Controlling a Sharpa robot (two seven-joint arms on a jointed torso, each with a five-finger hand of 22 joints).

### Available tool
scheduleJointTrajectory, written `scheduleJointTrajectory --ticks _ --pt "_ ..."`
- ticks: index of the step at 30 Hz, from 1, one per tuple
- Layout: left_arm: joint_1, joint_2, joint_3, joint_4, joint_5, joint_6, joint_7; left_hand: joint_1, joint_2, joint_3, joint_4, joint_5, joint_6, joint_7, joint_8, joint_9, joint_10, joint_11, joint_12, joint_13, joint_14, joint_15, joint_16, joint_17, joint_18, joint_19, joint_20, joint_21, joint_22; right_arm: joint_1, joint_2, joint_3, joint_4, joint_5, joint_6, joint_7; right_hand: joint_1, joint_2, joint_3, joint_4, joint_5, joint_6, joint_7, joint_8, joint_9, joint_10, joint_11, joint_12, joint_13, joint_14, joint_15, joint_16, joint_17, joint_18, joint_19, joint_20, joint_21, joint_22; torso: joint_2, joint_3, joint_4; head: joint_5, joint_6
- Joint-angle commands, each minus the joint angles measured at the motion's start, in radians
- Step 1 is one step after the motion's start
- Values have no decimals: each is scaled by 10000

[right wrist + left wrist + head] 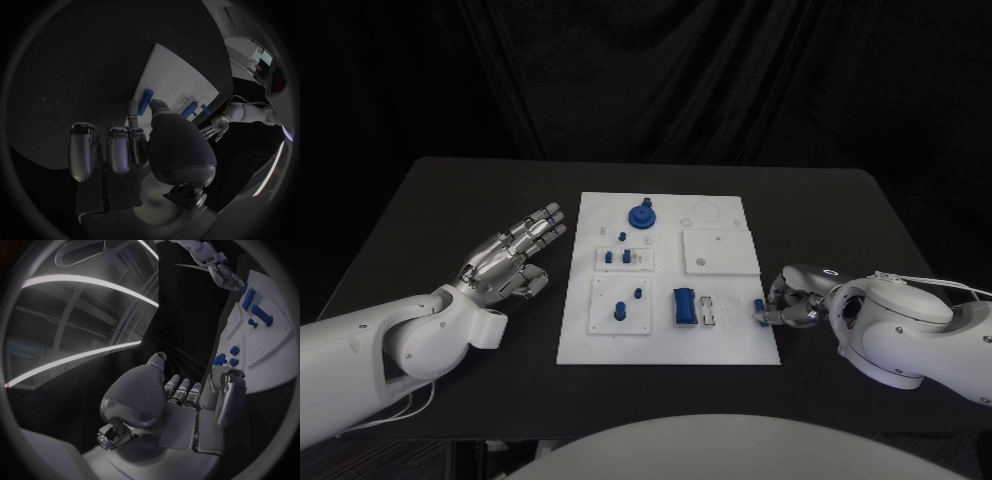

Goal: Assemble the parts on the task board

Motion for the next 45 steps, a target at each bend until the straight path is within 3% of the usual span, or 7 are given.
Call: scheduleJointTrajectory --ticks 1,6,26,27,29,31,45 --pt "-14 6 7 3 30 58 62 -104 -24 27 -49 25 49 29 61 14 -11 72 44 14 10 64 38 17 -139 1033 78 30 2634 -72 74 2 -43 30 141 -169 -4 90 74 3 -14 -43 41 -55 -23 1060 91 28 2632 1019 76 -15 2507 10 638 89 -64 2306 -4 -7 6 -16 2" --pt "-15 28 7 -15 30 94 2 -109 -15 42 -55 27 50 25 62 14 -6 101 63 16 10 79 41 17 -139 1033 71 30 2634 -115 261 2 -170 66 129 -102 211 115 183 -61 251 -52 53 -136 -138 1060 105 28 2632 1012 91 -26 2473 15 628 104 -81 2300 -1 -1 8 -49 2" --pt "-19 82 7 -82 30 175 -171 -122 -8 135 -132 38 212 261 106 37 39 207 249 39 37 95 123 42 -139 1033 30 30 2634 -136 776 6 -456 128 5 127 1511 134 1457 -951 3105 5 80 -100 -341 1060 117 28 2632 1017 89 -20 2494 14 625 97 -77 2302 -18 -5 18 13 2" --pt "-20 85 7 -85 30 180 -174 -123 -7 140 -136 38 224 264 109 38 40 218 255 39 39 97 129 43 -139 1033 29 30 2634 -136 783 6 -451 181 -87 197 1518 130 1490 -966 3118 6 80 -93 -339 1060 117 28 2632 1018 91 -17 2503 9 633 98 -62 2308 -21 -5 17 18 2" --pt "-20 91 7 -91 30 190 -182 -123 -6 143 -138 38 231 265 111 39 41 224 259 40 41 98 133 45 -139 1033 29 30 2634 -136 787 7 -419 374 -328 397 1644 -28 2304 -1156 1967 -8 88 -25 -312 1060 133 28 2632 1030 92 2 2562 -6 663 86 0 2331 -26 -9 13 38 2" --pt "-22 97 7 -100 30 206 -193 -125 1 164 -150 43 268 269 121 44 48 261 290 43 46 109 146 48 -139 1033 28 30 2634 -136 778 8 -357 704 -621 664 1191 -592 3965 -1206 1243 26 95 147 -247 1060 163 28 2632 1045 94 24 2633 -29 708 120 93 2363 -23 -12 9 53 2" --pt "-47 158 7 -147 29 281 -230 -126 16 201 -171 48 308 266 135 49 58 318 336 48 53 125 168 54 -139 1033 32 30 2634 -134 835 25 153 3649 -2123 2525 98 -944 5092 -1421 1317 67 -6 588 66 1060 47 28 2632 1045 56 24 2633 -156 924 83 519 2529 -18 -1 7 89 2"
